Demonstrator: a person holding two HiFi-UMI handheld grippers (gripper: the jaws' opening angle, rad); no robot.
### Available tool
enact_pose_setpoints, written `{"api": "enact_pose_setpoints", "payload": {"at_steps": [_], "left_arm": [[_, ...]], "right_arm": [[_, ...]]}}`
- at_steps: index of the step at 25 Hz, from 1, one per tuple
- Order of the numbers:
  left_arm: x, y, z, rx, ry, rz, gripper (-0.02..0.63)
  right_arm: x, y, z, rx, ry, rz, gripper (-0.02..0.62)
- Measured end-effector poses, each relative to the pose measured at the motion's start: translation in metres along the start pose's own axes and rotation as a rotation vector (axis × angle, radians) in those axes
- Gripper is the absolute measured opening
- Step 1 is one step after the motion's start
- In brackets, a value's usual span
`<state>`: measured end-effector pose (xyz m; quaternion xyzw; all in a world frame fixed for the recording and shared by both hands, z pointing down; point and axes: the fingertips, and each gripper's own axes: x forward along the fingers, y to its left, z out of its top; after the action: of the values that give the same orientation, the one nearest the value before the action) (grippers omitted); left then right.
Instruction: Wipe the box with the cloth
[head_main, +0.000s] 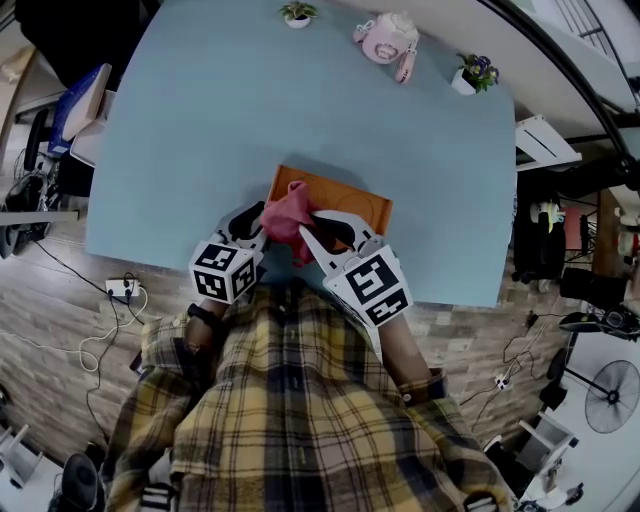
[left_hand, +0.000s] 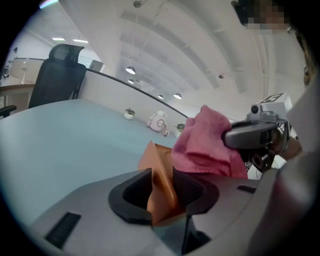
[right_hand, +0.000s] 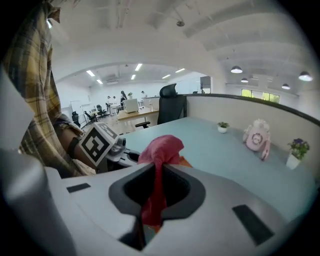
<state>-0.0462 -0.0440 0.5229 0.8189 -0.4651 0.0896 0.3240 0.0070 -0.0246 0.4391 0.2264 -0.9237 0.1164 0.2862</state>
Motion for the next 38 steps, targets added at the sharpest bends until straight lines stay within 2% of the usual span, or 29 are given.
{"api": "enact_pose_setpoints", "payload": {"at_steps": [3, 5, 8, 17, 26, 38], "left_arm": [[-0.001, 0.000, -0.001, 0.000, -0.004, 0.003, 0.127], [-0.002, -0.001, -0.001, -0.001, -0.005, 0.004, 0.127], [-0.001, 0.000, -0.001, -0.008, -0.006, 0.000, 0.127], [-0.001, 0.000, -0.001, 0.004, 0.000, -0.010, 0.129], [0.000, 0.000, 0.000, 0.012, 0.006, -0.021, 0.129], [0.001, 0.001, -0.001, 0.006, 0.011, -0.033, 0.133]], "right_arm": [[0.024, 0.013, -0.019, 0.074, 0.036, 0.067, 0.040], [0.036, 0.016, -0.034, 0.080, 0.083, 0.075, 0.040], [0.048, 0.019, -0.050, 0.042, 0.146, 0.062, 0.040], [0.043, 0.015, -0.062, -0.062, 0.231, 0.033, 0.040], [0.025, 0.000, -0.075, -0.053, 0.281, 0.025, 0.040], [-0.005, -0.020, -0.099, -0.043, 0.359, -0.037, 0.040]]}}
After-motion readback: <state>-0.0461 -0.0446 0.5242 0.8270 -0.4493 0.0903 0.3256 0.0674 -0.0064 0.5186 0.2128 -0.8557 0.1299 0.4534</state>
